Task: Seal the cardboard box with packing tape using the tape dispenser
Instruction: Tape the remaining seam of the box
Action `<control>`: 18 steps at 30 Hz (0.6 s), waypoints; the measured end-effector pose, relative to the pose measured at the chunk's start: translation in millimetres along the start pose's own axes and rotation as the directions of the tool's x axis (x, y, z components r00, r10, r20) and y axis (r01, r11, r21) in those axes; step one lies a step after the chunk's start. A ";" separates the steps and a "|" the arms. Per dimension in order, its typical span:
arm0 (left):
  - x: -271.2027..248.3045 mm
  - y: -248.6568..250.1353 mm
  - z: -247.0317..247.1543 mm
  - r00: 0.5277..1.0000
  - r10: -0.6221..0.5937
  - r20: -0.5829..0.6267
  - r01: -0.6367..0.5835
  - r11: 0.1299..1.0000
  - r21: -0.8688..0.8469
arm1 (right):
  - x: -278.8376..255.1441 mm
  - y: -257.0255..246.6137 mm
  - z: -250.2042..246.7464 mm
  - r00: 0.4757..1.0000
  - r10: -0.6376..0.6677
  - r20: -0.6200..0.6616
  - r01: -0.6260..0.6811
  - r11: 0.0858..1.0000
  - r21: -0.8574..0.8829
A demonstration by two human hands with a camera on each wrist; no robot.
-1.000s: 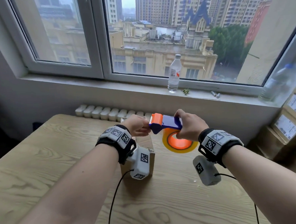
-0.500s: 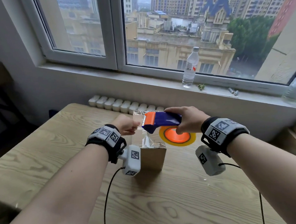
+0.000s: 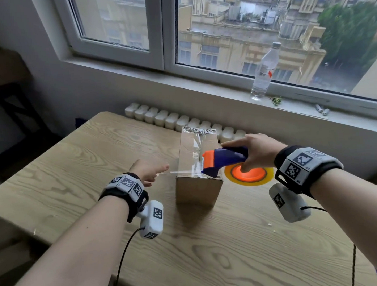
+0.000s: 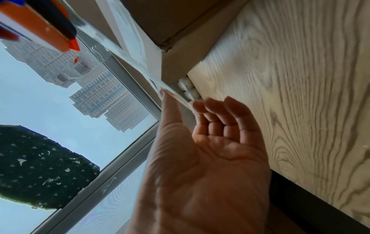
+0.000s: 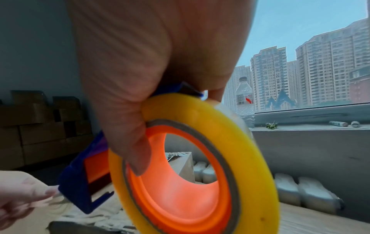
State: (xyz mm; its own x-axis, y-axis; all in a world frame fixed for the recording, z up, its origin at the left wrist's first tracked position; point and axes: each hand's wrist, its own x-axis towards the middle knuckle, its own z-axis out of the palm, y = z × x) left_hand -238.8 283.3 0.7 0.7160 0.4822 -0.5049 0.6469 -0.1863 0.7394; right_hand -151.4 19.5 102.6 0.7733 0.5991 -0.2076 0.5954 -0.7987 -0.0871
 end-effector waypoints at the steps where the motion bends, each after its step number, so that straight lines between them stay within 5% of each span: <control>1: 1.4 -2.4 2.4 1.000 0.001 -0.007 0.000 1.000 0.006 | 0.7 -0.6 1.8 1.000 0.000 0.002 0.000 1.000 -0.006; 18: 15.4 -15.3 11.4 0.998 -0.001 -0.068 0.015 0.979 0.201 | -4.8 2.5 16.7 0.999 -0.015 0.045 0.015 1.000 0.015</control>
State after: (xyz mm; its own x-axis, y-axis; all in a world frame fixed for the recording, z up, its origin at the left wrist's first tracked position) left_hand -234.7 283.8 -23.4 0.6955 0.5396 -0.4745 0.6973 -0.3476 0.6268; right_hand -157.3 13.6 87.0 0.7535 0.6080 -0.2503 0.6031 -0.7907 -0.1051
